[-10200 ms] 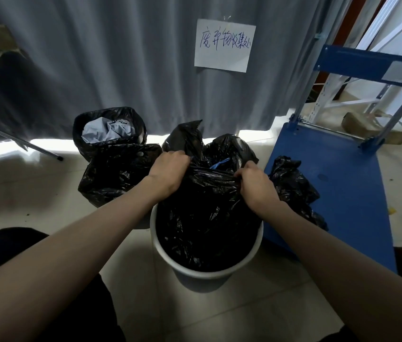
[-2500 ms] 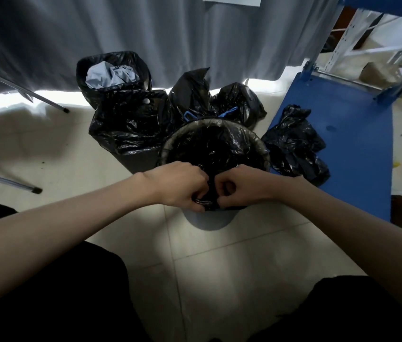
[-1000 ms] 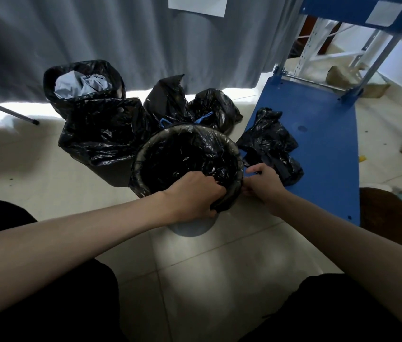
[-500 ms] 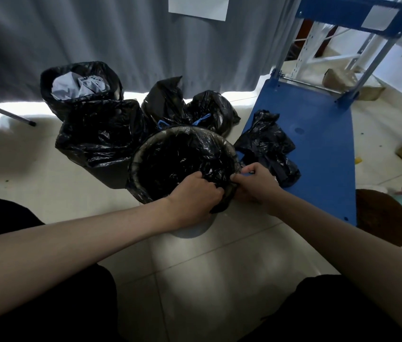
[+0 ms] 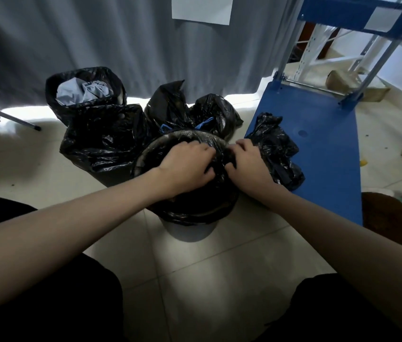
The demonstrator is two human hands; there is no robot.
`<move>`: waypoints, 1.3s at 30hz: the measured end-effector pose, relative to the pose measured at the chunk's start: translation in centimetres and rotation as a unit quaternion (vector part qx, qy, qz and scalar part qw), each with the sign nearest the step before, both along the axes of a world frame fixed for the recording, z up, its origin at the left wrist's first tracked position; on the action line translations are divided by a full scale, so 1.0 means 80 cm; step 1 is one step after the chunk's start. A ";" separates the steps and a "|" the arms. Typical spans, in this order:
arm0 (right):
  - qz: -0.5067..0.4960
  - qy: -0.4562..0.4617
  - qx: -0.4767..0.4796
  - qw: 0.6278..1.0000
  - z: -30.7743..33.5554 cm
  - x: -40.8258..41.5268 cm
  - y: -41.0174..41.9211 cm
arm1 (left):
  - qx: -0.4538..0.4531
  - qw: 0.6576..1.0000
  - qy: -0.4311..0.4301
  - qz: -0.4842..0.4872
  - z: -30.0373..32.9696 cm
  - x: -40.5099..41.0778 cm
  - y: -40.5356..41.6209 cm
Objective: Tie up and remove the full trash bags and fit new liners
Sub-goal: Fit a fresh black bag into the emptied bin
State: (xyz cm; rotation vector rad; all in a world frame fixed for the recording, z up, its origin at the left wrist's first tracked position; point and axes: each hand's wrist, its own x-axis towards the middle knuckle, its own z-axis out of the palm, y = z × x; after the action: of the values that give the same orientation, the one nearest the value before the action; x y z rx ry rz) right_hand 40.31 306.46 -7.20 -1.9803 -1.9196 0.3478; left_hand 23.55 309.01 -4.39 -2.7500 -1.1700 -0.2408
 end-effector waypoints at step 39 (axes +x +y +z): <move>0.130 -0.016 -0.057 0.990 -0.024 -0.143 0.007 | -0.045 0.983 0.071 0.163 -0.023 -0.149 -0.023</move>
State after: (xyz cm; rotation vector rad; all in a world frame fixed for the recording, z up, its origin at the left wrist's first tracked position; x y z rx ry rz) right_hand 28.85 307.00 -9.14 -1.8125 -2.2292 0.5074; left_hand 11.65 307.16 -6.27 -2.5421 -1.5965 0.0462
